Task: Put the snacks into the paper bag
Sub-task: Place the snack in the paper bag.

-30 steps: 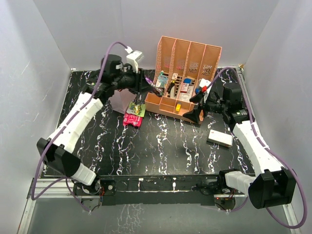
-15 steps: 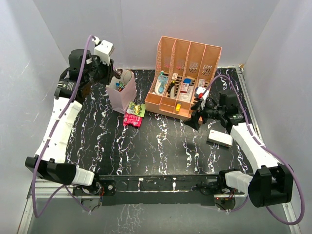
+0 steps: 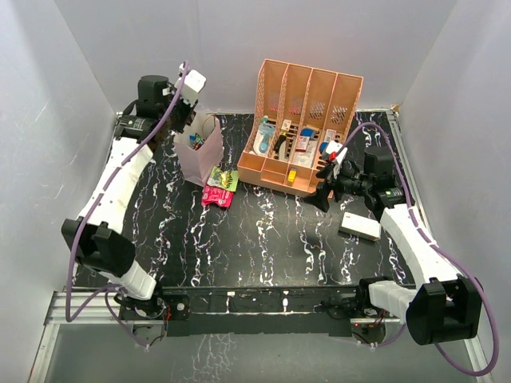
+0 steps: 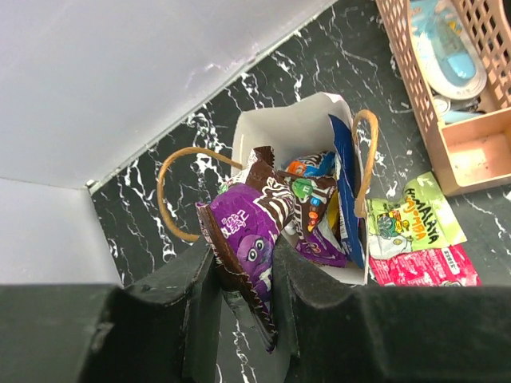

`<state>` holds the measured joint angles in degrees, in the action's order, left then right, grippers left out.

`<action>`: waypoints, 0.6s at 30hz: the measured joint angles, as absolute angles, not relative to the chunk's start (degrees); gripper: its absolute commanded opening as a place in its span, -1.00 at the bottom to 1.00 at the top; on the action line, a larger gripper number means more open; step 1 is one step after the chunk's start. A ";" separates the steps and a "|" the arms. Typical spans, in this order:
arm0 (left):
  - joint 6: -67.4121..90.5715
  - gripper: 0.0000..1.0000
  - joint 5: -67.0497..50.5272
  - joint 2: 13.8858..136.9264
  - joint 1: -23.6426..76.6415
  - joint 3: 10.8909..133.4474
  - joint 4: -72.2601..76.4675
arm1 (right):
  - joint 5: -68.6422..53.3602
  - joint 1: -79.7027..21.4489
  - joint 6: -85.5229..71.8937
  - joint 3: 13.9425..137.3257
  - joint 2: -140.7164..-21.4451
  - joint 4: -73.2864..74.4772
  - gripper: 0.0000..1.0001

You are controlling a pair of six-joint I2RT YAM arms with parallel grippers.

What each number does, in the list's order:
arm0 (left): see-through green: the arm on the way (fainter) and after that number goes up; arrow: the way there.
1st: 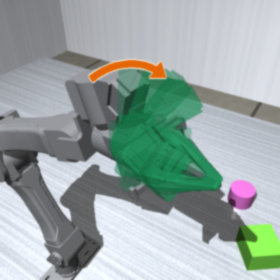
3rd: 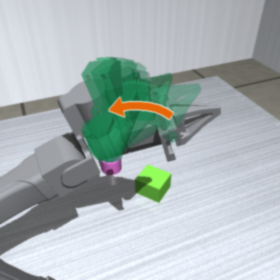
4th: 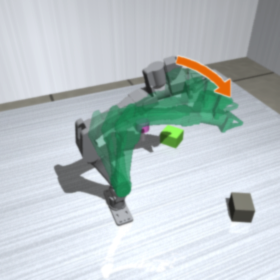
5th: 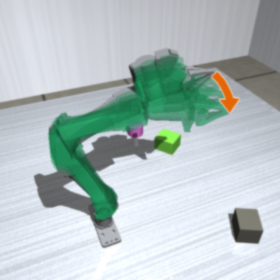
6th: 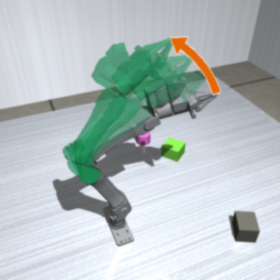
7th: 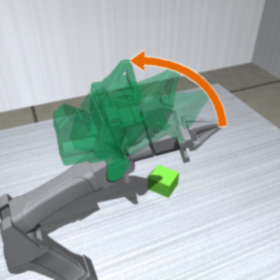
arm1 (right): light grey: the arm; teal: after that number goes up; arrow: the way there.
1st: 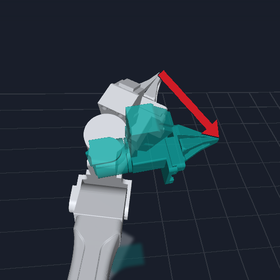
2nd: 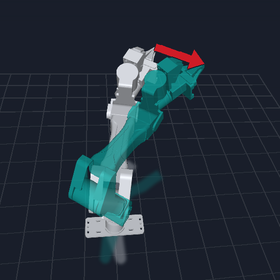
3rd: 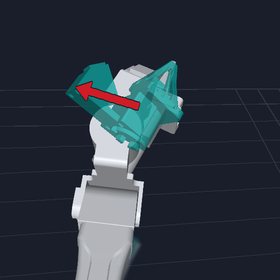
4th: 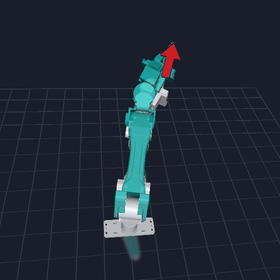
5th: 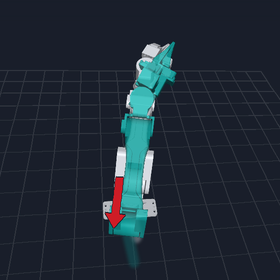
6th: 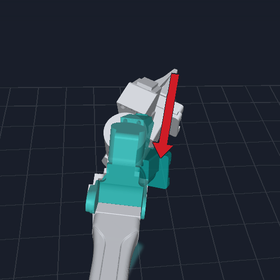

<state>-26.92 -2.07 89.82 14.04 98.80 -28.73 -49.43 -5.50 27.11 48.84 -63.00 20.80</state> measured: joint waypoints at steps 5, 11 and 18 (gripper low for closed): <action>-28.10 -0.91 -2.83 94.54 14.04 99.90 -28.73 | -49.45 -5.45 27.16 48.56 -62.98 20.78 0.91; -28.42 -0.87 -3.92 97.84 14.04 101.51 -28.58 | -49.41 -5.45 27.57 47.88 -62.98 20.97 0.91; -27.24 -0.86 -5.13 101.43 14.04 103.55 -28.58 | -49.36 -5.43 28.21 47.88 -62.98 20.97 0.92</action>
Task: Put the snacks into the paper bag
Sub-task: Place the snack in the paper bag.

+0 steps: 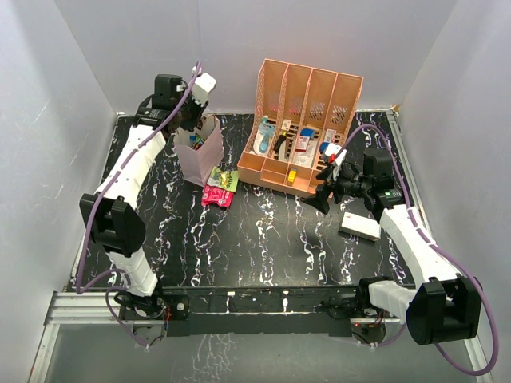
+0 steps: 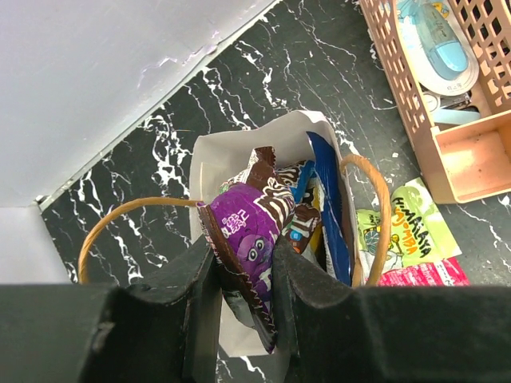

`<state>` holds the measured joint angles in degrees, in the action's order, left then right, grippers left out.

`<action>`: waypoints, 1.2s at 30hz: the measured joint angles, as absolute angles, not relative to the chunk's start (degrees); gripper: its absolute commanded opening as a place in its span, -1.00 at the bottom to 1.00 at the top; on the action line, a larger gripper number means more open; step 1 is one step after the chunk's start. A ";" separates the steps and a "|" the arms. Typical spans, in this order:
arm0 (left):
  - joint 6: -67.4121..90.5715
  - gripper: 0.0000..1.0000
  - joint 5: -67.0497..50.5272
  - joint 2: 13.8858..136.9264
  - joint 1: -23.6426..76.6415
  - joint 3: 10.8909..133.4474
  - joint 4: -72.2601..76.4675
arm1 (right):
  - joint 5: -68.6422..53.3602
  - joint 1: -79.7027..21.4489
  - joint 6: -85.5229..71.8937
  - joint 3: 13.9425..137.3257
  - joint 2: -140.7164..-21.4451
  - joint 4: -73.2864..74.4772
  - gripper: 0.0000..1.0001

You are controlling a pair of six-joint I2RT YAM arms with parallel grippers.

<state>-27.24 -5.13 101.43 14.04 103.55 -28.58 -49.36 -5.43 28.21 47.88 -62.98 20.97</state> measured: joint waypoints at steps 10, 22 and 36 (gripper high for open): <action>-24.84 -0.58 -6.55 105.49 14.04 105.19 -29.21 | -49.36 -5.45 28.32 47.86 -62.98 20.97 0.92; -23.31 -0.01 -6.24 109.32 14.04 109.60 -31.35 | -49.17 -5.43 28.40 47.81 -63.00 20.95 0.92; -22.98 0.08 -4.91 107.28 14.04 108.88 -31.22 | -48.90 -5.28 28.42 47.79 -63.16 20.95 0.93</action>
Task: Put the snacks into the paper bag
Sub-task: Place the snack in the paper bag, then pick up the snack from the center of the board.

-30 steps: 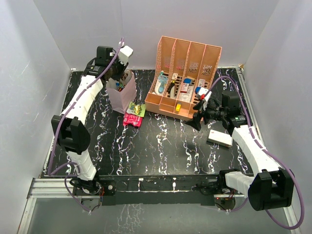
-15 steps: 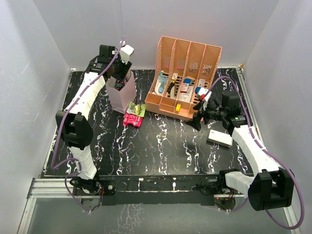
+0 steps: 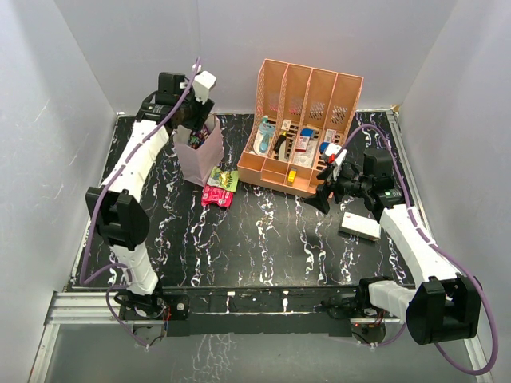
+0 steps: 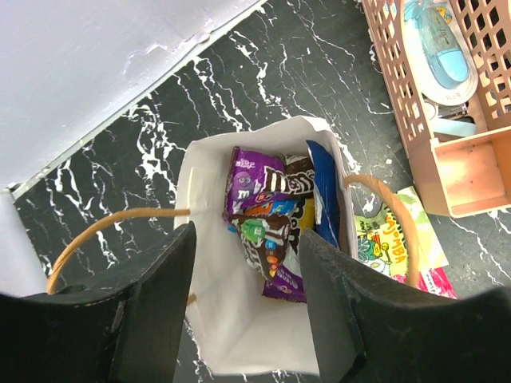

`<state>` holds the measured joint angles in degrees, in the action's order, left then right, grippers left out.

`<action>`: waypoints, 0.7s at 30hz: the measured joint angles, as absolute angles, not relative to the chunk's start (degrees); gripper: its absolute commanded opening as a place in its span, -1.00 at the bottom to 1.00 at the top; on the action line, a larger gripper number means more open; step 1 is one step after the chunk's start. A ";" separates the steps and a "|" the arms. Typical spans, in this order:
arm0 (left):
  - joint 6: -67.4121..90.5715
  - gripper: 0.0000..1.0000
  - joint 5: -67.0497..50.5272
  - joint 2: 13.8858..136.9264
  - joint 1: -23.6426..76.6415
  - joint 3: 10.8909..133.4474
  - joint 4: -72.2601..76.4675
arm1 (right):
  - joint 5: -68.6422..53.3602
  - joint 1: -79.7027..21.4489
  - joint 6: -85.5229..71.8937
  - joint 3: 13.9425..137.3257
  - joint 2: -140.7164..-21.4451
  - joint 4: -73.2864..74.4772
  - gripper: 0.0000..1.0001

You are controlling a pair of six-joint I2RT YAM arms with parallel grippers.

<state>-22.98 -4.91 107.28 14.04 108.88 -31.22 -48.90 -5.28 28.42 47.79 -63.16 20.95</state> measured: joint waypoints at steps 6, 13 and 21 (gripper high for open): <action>-23.27 0.27 -3.11 100.86 14.04 105.06 -29.95 | -48.42 -5.21 28.38 47.79 -63.26 20.95 0.93; -23.35 0.44 -1.96 91.79 14.04 99.29 -29.91 | -47.75 -5.19 28.18 47.79 -63.26 20.91 0.93; -25.54 0.44 -11.81 79.99 14.13 87.11 -33.76 | -47.51 -5.17 28.05 47.79 -63.26 20.88 0.93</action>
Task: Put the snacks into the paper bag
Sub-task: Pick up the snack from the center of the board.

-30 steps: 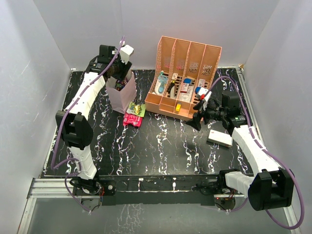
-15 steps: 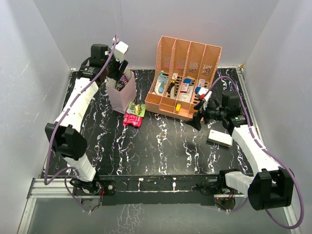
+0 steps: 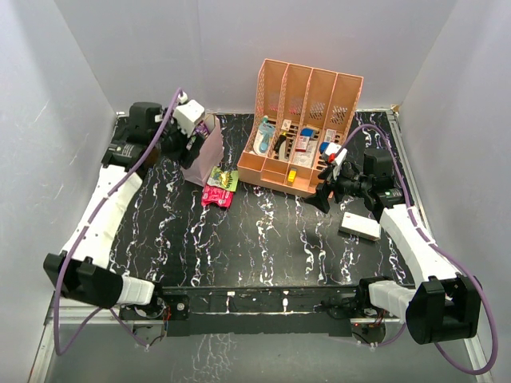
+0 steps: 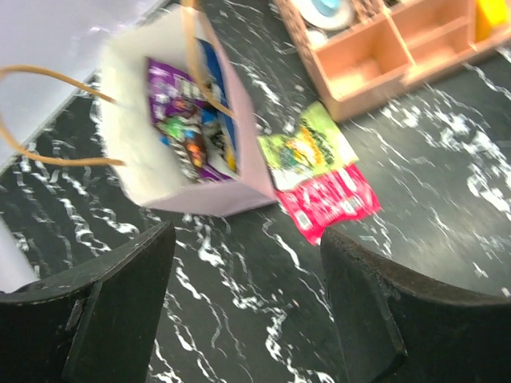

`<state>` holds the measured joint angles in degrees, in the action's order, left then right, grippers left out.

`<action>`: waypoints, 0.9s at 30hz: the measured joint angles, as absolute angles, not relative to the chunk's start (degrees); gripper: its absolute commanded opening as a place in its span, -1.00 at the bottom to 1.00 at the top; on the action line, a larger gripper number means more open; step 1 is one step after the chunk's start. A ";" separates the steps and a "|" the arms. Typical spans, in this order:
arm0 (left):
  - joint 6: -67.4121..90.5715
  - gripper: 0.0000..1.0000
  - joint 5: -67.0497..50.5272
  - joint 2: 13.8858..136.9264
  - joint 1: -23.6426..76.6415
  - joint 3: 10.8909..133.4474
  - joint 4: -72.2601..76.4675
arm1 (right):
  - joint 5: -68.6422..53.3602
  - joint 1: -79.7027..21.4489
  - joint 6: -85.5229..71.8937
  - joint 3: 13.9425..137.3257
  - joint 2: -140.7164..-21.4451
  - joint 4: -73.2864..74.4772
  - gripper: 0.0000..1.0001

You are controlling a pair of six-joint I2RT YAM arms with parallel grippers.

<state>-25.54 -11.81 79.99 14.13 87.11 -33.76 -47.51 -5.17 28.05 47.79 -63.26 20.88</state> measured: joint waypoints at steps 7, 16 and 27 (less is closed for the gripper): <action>-30.09 0.44 -18.96 73.41 16.38 78.30 -37.78 | -47.22 -5.15 27.97 47.77 -63.26 20.88 0.93; -35.53 0.49 -13.76 76.07 27.55 65.84 -34.87 | -46.26 -5.02 27.97 47.77 -63.26 20.88 0.93; -40.42 0.52 -6.81 88.95 31.03 62.13 -24.10 | -46.24 -3.38 27.97 47.77 -64.10 20.78 0.93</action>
